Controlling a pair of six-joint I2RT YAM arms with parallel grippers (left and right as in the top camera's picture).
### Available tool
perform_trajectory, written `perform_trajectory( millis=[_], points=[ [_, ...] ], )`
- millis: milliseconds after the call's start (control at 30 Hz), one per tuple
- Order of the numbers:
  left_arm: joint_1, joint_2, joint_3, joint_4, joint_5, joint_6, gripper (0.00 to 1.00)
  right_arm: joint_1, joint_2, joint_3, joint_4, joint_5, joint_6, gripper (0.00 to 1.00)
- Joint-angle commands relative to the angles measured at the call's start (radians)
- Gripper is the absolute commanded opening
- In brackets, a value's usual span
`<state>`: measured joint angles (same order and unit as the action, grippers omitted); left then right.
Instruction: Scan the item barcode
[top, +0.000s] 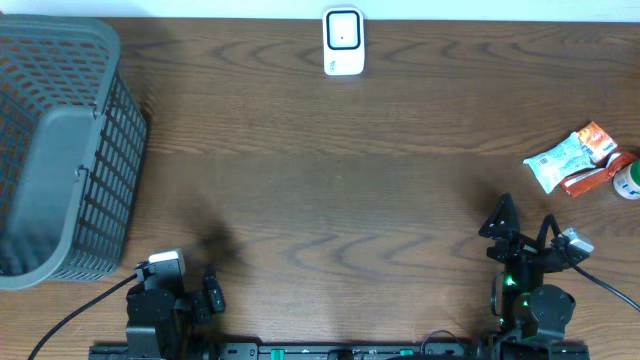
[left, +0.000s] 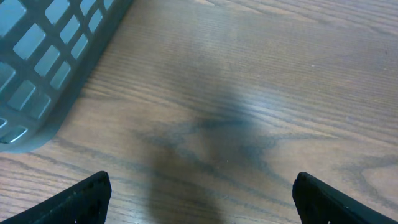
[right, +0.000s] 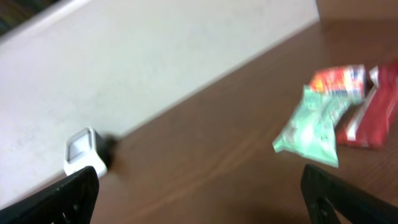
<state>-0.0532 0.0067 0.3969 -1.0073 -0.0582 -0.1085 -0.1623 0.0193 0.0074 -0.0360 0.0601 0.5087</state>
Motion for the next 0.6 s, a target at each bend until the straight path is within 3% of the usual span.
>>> perform_trajectory(
  millis=[0,167,333,567],
  points=[
    [0.002,-0.001,-0.001,-0.005,-0.005,-0.009,0.94,0.015,-0.015,-0.002,-0.030,0.010,0.011,0.99],
    [0.002,-0.001,-0.001,-0.005,-0.005,-0.009,0.94,0.134,-0.015,-0.002,-0.031,0.034,-0.020,0.99],
    [0.002,-0.001,-0.001,-0.005,-0.005,-0.009,0.94,0.212,-0.015,-0.002,-0.029,0.049,-0.420,0.99],
    [0.002,-0.001,-0.001,-0.005,-0.005,-0.009,0.94,0.208,-0.015,-0.002,-0.035,0.036,-0.526,0.99]
  ],
)
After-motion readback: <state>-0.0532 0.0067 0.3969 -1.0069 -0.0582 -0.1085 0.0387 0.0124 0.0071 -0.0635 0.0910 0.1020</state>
